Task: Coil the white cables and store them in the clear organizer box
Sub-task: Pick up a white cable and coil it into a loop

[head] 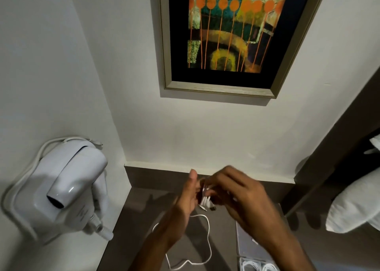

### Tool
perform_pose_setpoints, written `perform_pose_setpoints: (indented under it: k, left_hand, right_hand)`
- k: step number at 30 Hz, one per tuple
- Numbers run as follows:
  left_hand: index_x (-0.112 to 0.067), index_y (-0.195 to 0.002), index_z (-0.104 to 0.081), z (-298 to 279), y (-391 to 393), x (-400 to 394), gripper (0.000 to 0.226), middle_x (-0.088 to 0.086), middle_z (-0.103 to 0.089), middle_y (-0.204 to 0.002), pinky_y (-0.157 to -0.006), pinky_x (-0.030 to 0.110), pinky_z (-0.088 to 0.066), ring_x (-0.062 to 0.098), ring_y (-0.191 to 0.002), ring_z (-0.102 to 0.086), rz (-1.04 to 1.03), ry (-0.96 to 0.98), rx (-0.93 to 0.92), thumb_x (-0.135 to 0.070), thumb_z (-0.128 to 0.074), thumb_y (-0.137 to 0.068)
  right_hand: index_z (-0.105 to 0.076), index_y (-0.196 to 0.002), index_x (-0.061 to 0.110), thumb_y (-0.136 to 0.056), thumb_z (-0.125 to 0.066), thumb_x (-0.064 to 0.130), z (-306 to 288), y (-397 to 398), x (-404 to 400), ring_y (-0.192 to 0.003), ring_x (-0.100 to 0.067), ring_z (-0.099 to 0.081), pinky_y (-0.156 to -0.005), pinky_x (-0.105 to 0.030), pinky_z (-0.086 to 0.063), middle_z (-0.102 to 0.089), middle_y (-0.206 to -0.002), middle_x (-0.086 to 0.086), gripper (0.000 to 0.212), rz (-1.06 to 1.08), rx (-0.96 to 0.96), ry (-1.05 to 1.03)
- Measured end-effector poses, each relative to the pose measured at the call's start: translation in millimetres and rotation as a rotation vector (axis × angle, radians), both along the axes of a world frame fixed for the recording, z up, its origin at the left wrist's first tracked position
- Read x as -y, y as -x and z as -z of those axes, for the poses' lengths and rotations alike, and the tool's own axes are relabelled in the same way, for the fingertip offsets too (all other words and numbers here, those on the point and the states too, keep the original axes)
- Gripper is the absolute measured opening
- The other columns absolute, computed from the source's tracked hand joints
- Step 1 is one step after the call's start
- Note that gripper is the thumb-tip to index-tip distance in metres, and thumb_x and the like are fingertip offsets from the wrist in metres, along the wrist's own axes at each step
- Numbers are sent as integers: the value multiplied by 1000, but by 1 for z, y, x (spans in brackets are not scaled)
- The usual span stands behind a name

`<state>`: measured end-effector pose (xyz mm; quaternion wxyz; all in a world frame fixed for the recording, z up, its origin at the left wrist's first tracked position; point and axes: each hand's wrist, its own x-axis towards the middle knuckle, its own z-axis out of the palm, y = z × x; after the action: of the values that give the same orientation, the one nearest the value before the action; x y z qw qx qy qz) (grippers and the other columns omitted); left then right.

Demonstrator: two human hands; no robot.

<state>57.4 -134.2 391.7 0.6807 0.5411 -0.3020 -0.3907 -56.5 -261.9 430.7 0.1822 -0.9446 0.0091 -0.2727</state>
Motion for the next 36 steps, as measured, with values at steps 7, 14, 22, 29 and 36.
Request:
perform_pose_setpoints:
  k: [7, 14, 22, 29, 36]
  left_hand:
    - [9, -93, -59, -15, 6, -2, 56, -3, -53, -65, -83, 27, -53, 27, -86, -72, 131, 46, 75, -45, -45, -102]
    - [-10, -91, -64, -4, -4, -13, 22, -11, -69, -65, -77, 23, -51, 31, -90, -72, 189, -67, 135, -23, -51, -102]
    - [-26, -91, -71, 24, 17, 4, 17, 0, -77, -75, -66, 12, -54, 8, -72, -76, -314, -145, 420, -31, -58, -101]
    - [-35, -105, -65, 30, 19, 9, 15, -9, -80, -89, -68, 39, -66, 14, -80, -80, -574, -67, 537, -36, -70, -91]
    - [-48, -112, -58, 26, 24, 9, 30, -33, -72, -92, -67, 3, -50, -12, -83, -70, -632, -134, 774, -24, -64, -94]
  right_hand:
    - [-84, -98, 13, -95, -77, 12, -7, -15, 41, -99, -17, -75, -88, -23, -58, -75, -102, 1, 8, -185, 20, -445]
    - [-87, -104, 17, -96, -75, 19, 30, -20, 29, -99, -23, -78, -87, -32, -61, -79, -100, -7, 14, -183, -72, -973]
    - [-88, -97, 20, -97, -75, 5, 49, -25, 9, -92, -24, -79, -80, -30, -62, -81, -97, -6, 20, 69, 75, -1046]
    - [-84, -99, 14, -97, -76, 5, 55, -23, 7, -95, -19, -82, -88, -34, -66, -85, -96, -4, 13, 141, 136, -1119]
    - [-74, -99, 4, -97, -76, 7, 65, -19, 11, -77, -18, -78, -73, -27, -65, -74, -91, -27, 4, 79, 155, -1366]
